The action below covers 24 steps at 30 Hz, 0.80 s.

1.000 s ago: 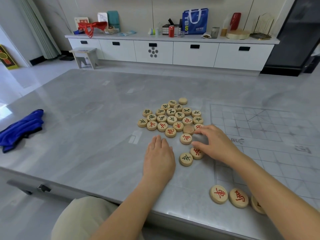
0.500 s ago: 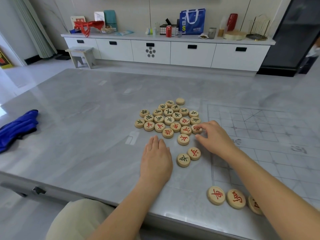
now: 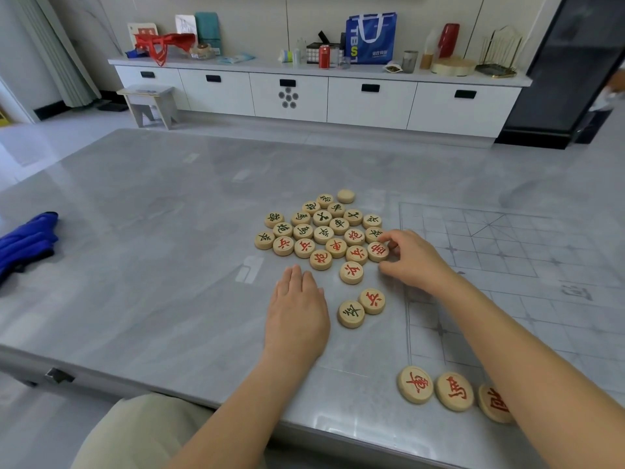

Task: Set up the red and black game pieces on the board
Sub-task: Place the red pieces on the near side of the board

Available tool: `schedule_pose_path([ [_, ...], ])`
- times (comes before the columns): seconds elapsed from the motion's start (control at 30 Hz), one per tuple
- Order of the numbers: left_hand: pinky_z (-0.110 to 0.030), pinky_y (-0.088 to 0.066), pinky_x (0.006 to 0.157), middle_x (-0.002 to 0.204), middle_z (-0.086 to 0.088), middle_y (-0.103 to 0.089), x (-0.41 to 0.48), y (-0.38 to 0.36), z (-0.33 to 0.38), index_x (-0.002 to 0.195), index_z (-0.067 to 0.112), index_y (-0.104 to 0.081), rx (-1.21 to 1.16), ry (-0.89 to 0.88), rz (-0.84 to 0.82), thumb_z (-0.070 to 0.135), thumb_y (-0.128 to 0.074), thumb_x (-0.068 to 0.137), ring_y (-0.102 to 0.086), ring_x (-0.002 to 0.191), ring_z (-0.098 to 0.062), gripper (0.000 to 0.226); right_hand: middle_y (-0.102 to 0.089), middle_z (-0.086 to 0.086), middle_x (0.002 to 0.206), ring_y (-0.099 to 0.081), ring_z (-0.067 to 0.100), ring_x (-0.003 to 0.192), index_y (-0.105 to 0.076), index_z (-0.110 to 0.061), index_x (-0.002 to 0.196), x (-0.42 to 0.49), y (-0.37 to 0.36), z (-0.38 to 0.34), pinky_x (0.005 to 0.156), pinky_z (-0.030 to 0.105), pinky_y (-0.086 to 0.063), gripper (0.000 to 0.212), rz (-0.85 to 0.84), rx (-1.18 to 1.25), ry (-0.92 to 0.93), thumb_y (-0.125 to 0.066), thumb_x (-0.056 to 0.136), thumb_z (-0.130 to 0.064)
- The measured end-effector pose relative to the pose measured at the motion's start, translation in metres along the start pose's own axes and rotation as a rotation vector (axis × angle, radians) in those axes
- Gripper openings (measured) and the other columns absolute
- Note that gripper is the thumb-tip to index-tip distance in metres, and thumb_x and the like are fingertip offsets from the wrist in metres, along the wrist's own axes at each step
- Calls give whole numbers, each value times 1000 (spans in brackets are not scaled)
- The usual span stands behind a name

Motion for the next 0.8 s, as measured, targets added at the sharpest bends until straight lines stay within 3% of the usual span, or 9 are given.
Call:
schedule_pose_path([
  [0.23, -34, -10, 119, 157, -12, -18, 0, 0, 1, 148, 6, -22, 17, -6, -5, 31, -19, 102, -11, 146, -25, 52, -51, 1, 118, -52, 15, 101, -51, -21, 118, -2, 2, -1, 84, 29, -46, 45, 29, 0, 1, -70, 77, -28],
  [0.37, -34, -10, 118, 157, -12, -19, 0, 1, 1, 147, 6, -23, 20, -8, -1, 30, -20, 102, -12, 146, -25, 52, -51, -3, 104, -51, 13, 89, -52, -23, 102, -8, -3, -7, 74, 27, -46, 48, 3, -29, 24, -76, 68, -48],
  [0.47, -34, -12, 119, 156, -12, -21, 0, 1, 0, 147, 6, -25, 9, -4, 13, 30, -21, 102, -13, 145, -25, 51, -46, -1, 114, -51, 15, 98, -50, -25, 122, -11, -9, -11, 83, 30, -47, 60, -83, -42, 58, -75, 71, -43],
  [0.53, -35, -14, 119, 155, -11, -23, 1, 1, -1, 146, 6, -27, 1, -2, 28, 29, -21, 102, -15, 145, -25, 50, -47, 0, 116, -52, 15, 100, -53, -24, 122, -12, -11, -11, 83, 28, -46, 53, -121, -68, 69, -72, 74, -35],
  [0.67, -35, -15, 118, 155, -12, -25, 1, 2, 1, 145, 5, -29, -9, -13, 25, 29, -22, 102, -16, 144, -25, 50, -58, -4, 103, -55, 11, 88, -61, -23, 102, -27, 9, 4, 73, 26, -47, 37, -45, -35, 38, -72, 72, -41],
  [0.8, -40, -21, 116, 150, -16, -33, 5, -3, -3, 137, 2, -38, 13, -19, 26, 28, -26, 101, -23, 141, -29, 46, -57, -10, 92, -51, 1, 77, -61, -29, 92, -69, 66, 37, 63, 17, -36, 28, 81, -46, 26, -73, 71, -44],
])
Point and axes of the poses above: each hand's wrist, its own x-axis towards the middle knuckle, its own y-axis out of the back of the hand, z = x × y, the point moved 10 cm from there along x, towards the middle knuckle
